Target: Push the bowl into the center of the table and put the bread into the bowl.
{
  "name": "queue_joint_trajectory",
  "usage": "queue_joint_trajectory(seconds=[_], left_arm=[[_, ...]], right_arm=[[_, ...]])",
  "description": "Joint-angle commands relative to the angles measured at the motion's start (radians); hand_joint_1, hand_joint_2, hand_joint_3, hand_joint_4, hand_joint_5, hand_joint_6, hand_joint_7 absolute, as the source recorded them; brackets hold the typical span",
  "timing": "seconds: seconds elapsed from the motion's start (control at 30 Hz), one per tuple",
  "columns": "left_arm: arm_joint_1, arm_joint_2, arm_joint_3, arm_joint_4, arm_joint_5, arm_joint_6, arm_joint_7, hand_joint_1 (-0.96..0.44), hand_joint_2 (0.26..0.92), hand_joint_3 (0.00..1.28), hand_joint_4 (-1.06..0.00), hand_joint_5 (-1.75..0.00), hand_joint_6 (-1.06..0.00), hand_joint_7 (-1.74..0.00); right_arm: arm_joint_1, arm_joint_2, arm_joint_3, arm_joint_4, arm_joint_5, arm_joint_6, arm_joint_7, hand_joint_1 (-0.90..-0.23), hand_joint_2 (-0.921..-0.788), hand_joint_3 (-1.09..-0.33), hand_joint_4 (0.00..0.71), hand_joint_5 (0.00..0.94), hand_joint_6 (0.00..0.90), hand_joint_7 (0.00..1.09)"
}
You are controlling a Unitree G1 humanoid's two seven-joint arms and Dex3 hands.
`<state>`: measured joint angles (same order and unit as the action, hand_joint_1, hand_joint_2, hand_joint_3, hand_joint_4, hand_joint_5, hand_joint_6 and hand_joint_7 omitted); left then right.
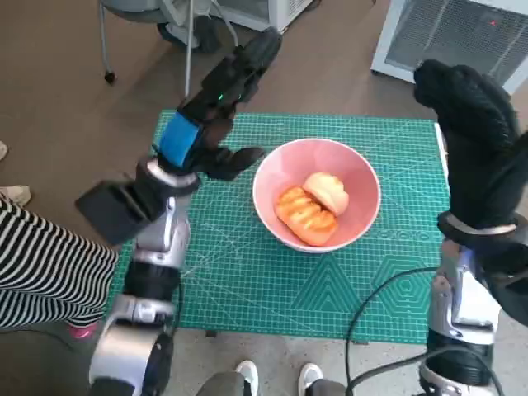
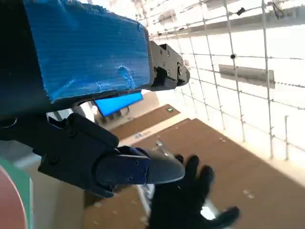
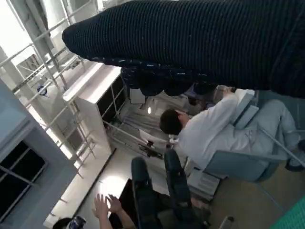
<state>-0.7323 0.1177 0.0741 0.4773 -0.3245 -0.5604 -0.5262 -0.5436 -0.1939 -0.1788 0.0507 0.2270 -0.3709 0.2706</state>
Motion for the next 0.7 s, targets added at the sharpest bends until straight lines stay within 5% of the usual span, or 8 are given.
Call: queue_joint_trajectory(seconds=[0.03, 0.7], left_arm=[[0.018, 0.019, 0.006, -0.060, -0.012, 0.039, -0.018, -0.79, 0.921, 0.62, -0.10, -0.06, -0.05, -0.35], [0.083, 0.006, -0.012, -0.174, -0.021, 0.127, -0.062, -0.76, 0.921, 0.60, -0.06, -0.07, 0.00, -0.38]], right_arm=[[-0.011, 0.002, 0.014, 0.032, -0.021, 0.005, -0.011, -0.709, -0.921, -0.763, 0.163, 0.004, 0.050, 0.43], [-0.001, 0.008, 0.036, 0.034, -0.005, 0.022, -0.011, -0.734, -0.921, -0.736, 0.160, 0.001, 0.079, 0.43]])
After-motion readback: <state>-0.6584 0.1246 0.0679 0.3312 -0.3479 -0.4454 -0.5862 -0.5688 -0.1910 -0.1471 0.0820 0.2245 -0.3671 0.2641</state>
